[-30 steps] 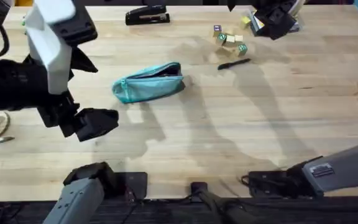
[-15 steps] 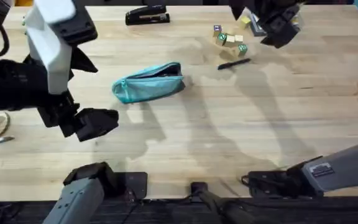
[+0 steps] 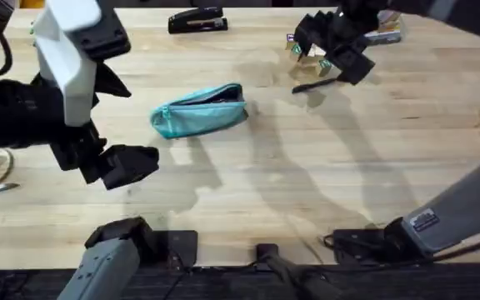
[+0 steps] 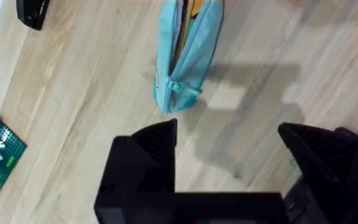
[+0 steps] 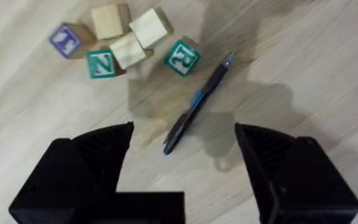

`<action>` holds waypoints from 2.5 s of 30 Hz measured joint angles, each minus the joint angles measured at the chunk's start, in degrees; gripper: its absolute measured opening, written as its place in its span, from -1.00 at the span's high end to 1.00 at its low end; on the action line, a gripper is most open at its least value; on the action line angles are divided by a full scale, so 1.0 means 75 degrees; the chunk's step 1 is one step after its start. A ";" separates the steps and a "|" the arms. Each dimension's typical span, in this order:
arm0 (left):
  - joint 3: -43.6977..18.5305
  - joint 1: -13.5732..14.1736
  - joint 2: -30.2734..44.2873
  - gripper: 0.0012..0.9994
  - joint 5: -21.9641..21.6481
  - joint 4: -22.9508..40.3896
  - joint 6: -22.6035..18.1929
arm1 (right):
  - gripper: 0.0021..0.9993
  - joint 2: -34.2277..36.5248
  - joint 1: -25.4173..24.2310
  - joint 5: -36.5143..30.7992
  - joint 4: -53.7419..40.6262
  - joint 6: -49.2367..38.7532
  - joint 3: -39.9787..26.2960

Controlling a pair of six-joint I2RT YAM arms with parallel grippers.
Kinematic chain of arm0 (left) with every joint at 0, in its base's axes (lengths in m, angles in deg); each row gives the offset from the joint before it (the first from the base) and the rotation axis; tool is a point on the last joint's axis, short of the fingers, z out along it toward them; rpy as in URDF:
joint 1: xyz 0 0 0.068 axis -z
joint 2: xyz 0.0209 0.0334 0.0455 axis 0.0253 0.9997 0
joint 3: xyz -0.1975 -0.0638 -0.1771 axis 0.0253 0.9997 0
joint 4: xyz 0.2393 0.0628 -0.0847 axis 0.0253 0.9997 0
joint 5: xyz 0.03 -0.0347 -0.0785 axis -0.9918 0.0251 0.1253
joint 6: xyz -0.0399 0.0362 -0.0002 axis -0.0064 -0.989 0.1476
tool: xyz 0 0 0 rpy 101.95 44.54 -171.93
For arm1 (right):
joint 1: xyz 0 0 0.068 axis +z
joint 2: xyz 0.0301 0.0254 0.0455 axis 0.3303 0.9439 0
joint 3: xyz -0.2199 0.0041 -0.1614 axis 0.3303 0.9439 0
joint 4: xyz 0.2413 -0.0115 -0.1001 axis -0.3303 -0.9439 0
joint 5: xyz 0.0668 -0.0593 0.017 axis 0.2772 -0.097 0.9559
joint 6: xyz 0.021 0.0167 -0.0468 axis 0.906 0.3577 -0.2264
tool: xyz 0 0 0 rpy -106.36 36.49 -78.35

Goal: Unzip the bag, pick up the pens from the table one at a time and place them inside, then zip the bag closed.

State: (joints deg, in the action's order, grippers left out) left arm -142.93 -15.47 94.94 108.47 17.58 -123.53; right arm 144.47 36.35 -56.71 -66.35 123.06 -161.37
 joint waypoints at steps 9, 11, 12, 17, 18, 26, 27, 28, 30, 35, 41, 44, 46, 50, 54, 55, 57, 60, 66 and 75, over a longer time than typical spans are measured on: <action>0.0000 0.0000 0.0000 -0.99 0.0000 0.0000 0.0000 | -0.99 0.0888 0.0000 0.0003 0.0005 0.0000 0.0003; 0.0000 0.0000 0.0000 -0.99 0.0000 0.0000 0.0000 | -0.99 0.1007 0.0000 0.0000 0.0005 0.0000 0.0003; 0.0000 0.0000 0.0000 -0.99 0.0000 0.0000 0.0000 | -0.99 0.1061 0.0000 0.0000 0.0005 0.0000 0.0003; 0.0000 0.0000 0.0000 -0.99 -0.0002 0.0000 0.0000 | -0.99 0.1321 0.0000 0.0000 0.0035 0.0000 0.0003; 0.0000 0.0000 0.0000 -0.99 -0.0002 -0.0003 0.0000 | -0.99 0.1321 0.0000 0.0000 0.0033 0.0000 0.0003; 0.0000 0.0000 0.0000 -0.99 0.0000 -0.0003 0.0000 | -0.37 0.1329 0.0000 -0.0029 0.0055 0.0025 0.0003; 0.0000 0.0000 0.0000 -0.99 0.0000 -0.0003 0.0000 | -0.22 0.1329 0.0000 -0.0032 0.0054 0.0024 0.0003; 0.0000 0.0000 0.0000 -0.99 0.0000 -0.0003 0.0000 | -0.10 0.1329 0.0000 -0.0035 0.0046 0.0025 0.0003; 0.0000 0.0000 0.0000 -0.99 0.0000 -0.0001 0.0000 | 0.24 0.1329 0.0000 -0.0058 0.0033 0.0024 0.0003; 0.0000 0.0000 0.0000 -0.99 0.0000 0.0000 -0.0001 | 0.92 0.1329 0.0000 -0.0149 -0.0045 0.0132 0.0000; 0.0000 0.0000 0.0000 -0.99 -0.0003 -0.0003 0.0000 | 0.92 0.1329 -0.0006 -0.0195 -0.0059 0.0418 0.0000; 0.0000 0.0000 0.0000 -0.99 -0.0003 -0.0003 0.0000 | 0.93 0.1329 -0.0006 -0.0198 -0.0062 0.0458 0.0000; 0.0000 0.0000 0.0000 -0.99 0.0000 0.0000 0.0000 | 0.93 0.1331 -0.0006 -0.0201 -0.0062 0.0452 0.0000; 0.0000 0.0000 0.0000 -0.99 0.0000 -0.0002 0.0000 | 0.94 0.1329 -0.0006 -0.0201 -0.0068 0.0330 -0.0015; 0.0000 0.0000 0.0000 -0.99 -0.0003 0.0000 0.0000 | 0.94 0.1329 -0.0012 -0.0157 -0.0091 0.0093 -0.0065; 0.0000 0.0000 0.0000 -0.99 -0.0001 -0.0003 0.0000 | 0.94 0.1326 -0.0012 -0.0148 -0.0110 0.0042 -0.0088; 0.0000 0.0000 0.0000 -0.99 0.0000 0.0000 0.0000 | 0.94 0.1251 -0.0012 -0.0128 -0.0167 -0.0038 -0.0122; 0.0000 0.0000 0.0000 -0.99 0.0000 -0.0003 0.0000 | 0.94 0.0918 -0.0012 -0.0108 -0.0231 -0.0127 -0.0128; 0.0000 0.0000 0.0000 -0.99 0.0000 -0.0003 0.0000 | 0.94 -0.0109 -0.0012 -0.0108 -0.0254 -0.0187 -0.0232; 0.0000 0.0000 0.0000 -0.99 0.0000 0.0000 0.0000 | 0.94 -0.1080 -0.0007 -0.0099 -0.0288 -0.1051 -0.0248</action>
State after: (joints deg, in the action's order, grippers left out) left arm -142.93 -15.47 94.94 108.47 17.58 -123.53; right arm 136.37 36.30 -57.45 -68.51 115.18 -163.23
